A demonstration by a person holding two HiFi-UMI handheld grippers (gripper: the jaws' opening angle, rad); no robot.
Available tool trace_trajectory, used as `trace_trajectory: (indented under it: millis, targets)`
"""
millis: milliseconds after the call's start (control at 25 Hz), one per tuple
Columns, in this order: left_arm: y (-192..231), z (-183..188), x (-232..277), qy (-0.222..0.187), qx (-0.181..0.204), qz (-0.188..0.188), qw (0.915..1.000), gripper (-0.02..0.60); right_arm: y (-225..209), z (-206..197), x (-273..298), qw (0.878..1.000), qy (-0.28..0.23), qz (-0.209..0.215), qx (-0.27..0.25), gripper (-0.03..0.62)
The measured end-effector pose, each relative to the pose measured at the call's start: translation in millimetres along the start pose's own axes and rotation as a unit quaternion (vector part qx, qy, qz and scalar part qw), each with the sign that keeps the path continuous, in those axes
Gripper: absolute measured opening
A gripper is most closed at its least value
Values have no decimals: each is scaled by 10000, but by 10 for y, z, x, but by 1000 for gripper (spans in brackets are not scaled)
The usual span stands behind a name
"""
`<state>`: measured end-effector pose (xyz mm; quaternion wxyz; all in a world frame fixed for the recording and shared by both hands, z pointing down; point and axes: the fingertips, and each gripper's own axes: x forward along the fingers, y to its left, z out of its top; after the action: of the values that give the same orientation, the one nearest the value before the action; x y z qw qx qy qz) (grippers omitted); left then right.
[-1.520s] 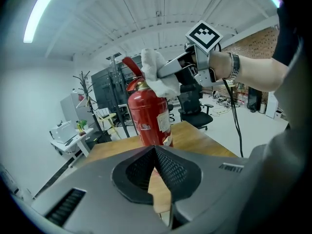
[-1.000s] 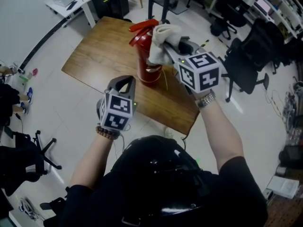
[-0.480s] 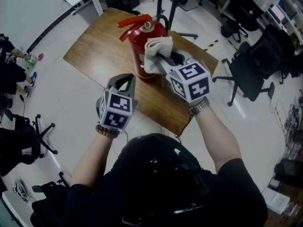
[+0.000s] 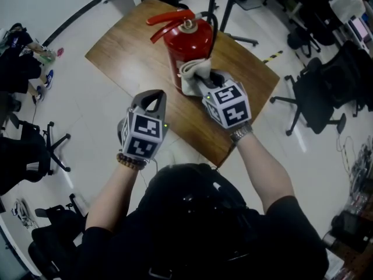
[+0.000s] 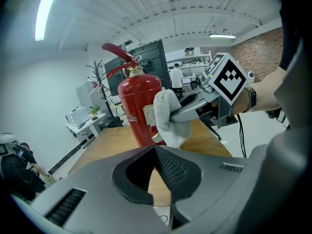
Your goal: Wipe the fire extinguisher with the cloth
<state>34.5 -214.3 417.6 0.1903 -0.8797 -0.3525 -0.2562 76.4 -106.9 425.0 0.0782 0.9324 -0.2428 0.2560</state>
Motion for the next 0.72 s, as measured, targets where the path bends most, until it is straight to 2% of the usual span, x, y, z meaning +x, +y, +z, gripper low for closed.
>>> trace_trajectory:
  millis: [560,720]
  targets:
    - [-104,-99,113,306,-205,280,9989,0,-8,-762,451,9972,644,384,35,115]
    - [-186,-134,149,378,-425,336,9978,0,-14,-854,537,9963,717,475,-77,115]
